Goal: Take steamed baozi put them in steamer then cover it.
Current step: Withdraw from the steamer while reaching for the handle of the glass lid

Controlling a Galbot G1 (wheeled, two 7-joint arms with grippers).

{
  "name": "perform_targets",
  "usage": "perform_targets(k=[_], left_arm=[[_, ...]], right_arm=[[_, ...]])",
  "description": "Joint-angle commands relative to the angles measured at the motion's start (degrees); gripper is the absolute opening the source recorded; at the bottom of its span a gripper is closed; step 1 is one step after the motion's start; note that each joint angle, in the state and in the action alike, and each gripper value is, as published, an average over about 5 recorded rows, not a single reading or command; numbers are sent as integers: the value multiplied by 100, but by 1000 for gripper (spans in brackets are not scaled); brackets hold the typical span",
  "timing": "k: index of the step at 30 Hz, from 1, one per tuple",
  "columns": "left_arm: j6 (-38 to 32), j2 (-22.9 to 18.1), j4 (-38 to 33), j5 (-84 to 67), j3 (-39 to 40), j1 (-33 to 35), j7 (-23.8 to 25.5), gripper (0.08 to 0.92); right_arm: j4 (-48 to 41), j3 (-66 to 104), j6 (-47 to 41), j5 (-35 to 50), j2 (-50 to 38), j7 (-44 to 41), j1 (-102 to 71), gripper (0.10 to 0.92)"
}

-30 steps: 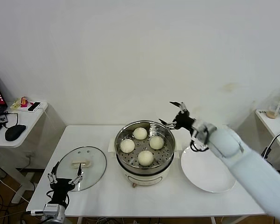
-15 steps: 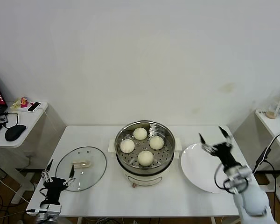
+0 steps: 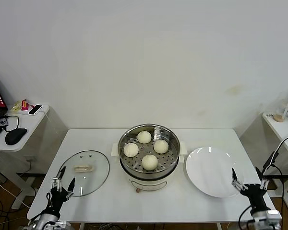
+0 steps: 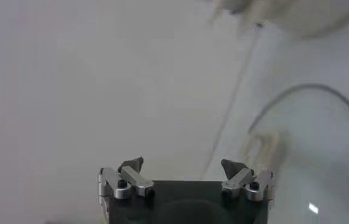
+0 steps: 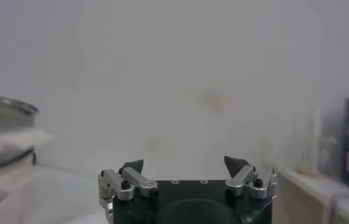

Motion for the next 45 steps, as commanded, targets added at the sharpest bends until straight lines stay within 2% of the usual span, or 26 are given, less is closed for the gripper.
perform_targets(k=[1, 13, 29, 45], left_arm=[[36, 114, 684, 1194, 308, -812, 23, 823], [145, 255, 1473, 1062, 729, -1814, 174, 823], [181, 212, 1728, 1025, 916, -1920, 212, 823], [251, 223, 2303, 1015, 1005, -2483, 233, 823]], right_arm=[[-23, 291, 76, -259, 363, -2, -432, 823], [-235, 282, 77, -394, 460, -78, -388, 823], [-217, 314, 85, -430, 515, -76, -468, 823], [-230, 303, 115, -527, 570, -88, -492, 823]])
